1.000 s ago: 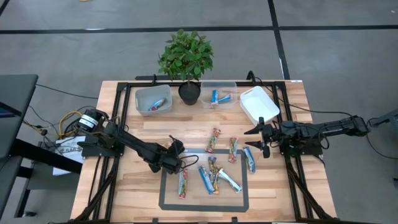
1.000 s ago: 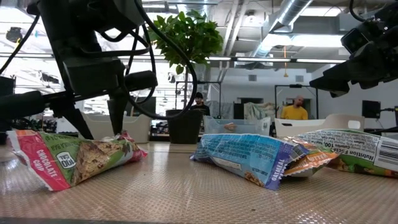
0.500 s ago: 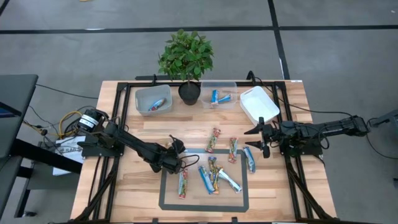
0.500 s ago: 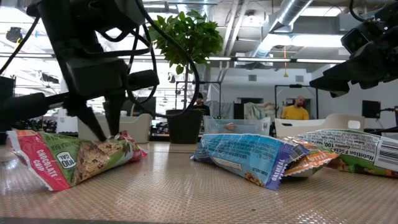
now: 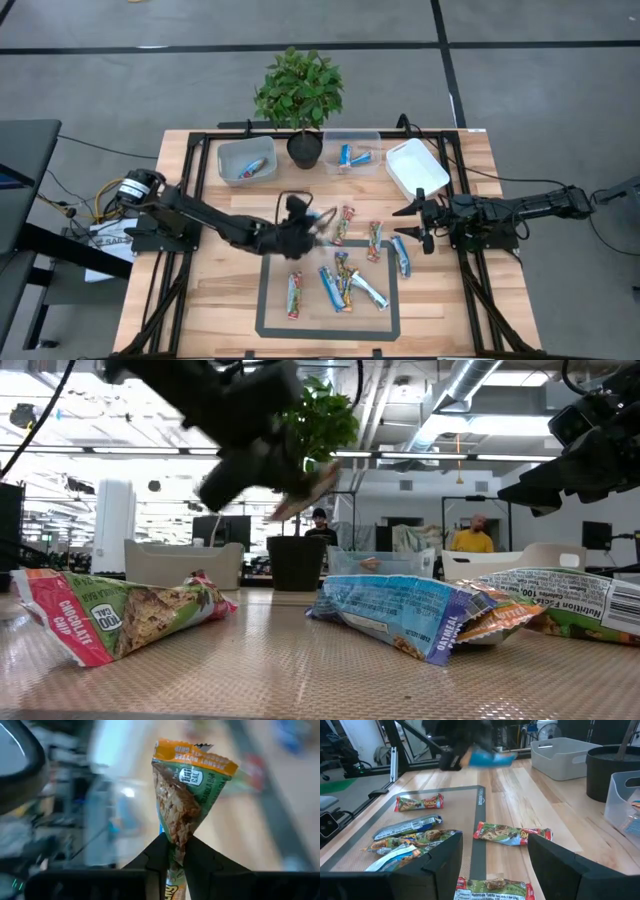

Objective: Pick and place Granola Bars by type
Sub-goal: Put the yellow granola bar into the transparent bin

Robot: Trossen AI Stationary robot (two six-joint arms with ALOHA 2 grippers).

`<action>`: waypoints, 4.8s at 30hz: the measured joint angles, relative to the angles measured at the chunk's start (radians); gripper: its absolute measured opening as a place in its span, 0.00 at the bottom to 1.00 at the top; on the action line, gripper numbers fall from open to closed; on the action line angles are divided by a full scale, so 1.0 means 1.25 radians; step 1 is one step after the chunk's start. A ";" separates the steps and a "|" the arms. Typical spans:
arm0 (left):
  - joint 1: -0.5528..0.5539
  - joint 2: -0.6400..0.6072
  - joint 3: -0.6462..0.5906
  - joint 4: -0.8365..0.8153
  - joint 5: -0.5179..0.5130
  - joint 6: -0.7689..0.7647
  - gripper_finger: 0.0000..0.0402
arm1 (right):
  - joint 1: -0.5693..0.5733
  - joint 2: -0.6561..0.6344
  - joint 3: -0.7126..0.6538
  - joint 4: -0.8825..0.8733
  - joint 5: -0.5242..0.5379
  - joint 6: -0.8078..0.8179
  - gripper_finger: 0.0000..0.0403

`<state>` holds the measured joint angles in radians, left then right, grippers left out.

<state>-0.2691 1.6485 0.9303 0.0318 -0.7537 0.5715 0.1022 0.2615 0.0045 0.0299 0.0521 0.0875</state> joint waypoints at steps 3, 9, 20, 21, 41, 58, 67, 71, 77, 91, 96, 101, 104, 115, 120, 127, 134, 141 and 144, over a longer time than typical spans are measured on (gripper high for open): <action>0.030 0.000 0.000 0.130 -0.052 -0.009 0.10 | 0.000 0.000 0.000 0.000 0.000 0.000 0.54; 0.087 0.000 0.001 0.322 -0.072 -0.078 0.10 | 0.000 0.000 0.000 0.000 0.000 0.000 0.54; 0.173 0.043 0.028 0.406 0.110 -0.131 0.11 | 0.000 0.000 0.000 0.000 0.000 0.000 0.54; 0.182 0.059 0.043 0.405 0.105 -0.116 0.11 | 0.000 0.000 0.000 0.000 0.000 0.000 0.54; 0.352 0.426 0.606 0.081 0.079 0.129 0.11 | 0.000 0.000 0.000 0.000 0.000 0.000 0.54; 0.419 0.530 0.815 -0.244 0.163 -0.138 0.22 | 0.000 0.000 0.000 0.000 0.000 0.000 0.54; 0.419 0.530 0.815 -0.246 0.136 -0.137 0.47 | 0.000 0.000 0.000 0.000 0.000 0.000 0.54; 0.412 0.529 0.815 -0.245 0.158 -0.128 0.50 | 0.000 0.000 0.000 0.000 0.000 0.000 0.54; 0.379 0.515 0.815 -0.232 0.236 -0.087 0.51 | 0.000 0.000 0.000 0.000 0.000 0.000 0.54; 0.235 0.459 0.810 -0.440 0.299 -0.190 0.51 | 0.000 0.000 0.000 0.000 0.000 0.000 0.54; 0.176 0.458 0.809 -0.549 0.357 -0.326 0.51 | 0.000 0.000 0.000 0.000 0.000 0.000 0.54; 0.118 0.458 0.809 -0.619 0.365 -0.374 0.51 | 0.000 0.000 0.000 0.000 0.000 0.000 0.54; 0.083 0.458 0.809 -0.650 0.363 -0.367 0.51 | 0.000 0.000 0.000 0.000 0.000 0.000 0.54; -0.018 0.418 0.715 -0.568 0.363 -0.415 0.51 | 0.000 0.000 0.000 0.000 0.000 0.000 0.54; -0.053 0.338 0.534 -0.358 0.363 -0.392 0.51 | 0.000 0.000 0.000 0.001 0.000 0.000 0.54; -0.118 0.298 0.377 -0.108 0.394 -0.161 0.51 | 0.000 0.000 0.000 0.000 0.000 0.000 0.54; -0.131 0.305 0.374 -0.052 0.467 -0.018 0.51 | 0.000 0.000 0.000 0.000 0.000 0.000 0.54; -0.127 0.305 0.374 -0.023 0.465 0.073 0.51 | 0.000 0.000 0.000 0.000 0.000 0.000 0.54; -0.120 0.314 0.383 -0.018 0.460 0.101 0.51 | 0.000 0.000 0.000 0.000 0.000 0.000 0.54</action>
<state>-0.4191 2.0406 1.4088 0.0088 -0.1793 0.6976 0.1024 0.2615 0.0048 0.0299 0.0521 0.0875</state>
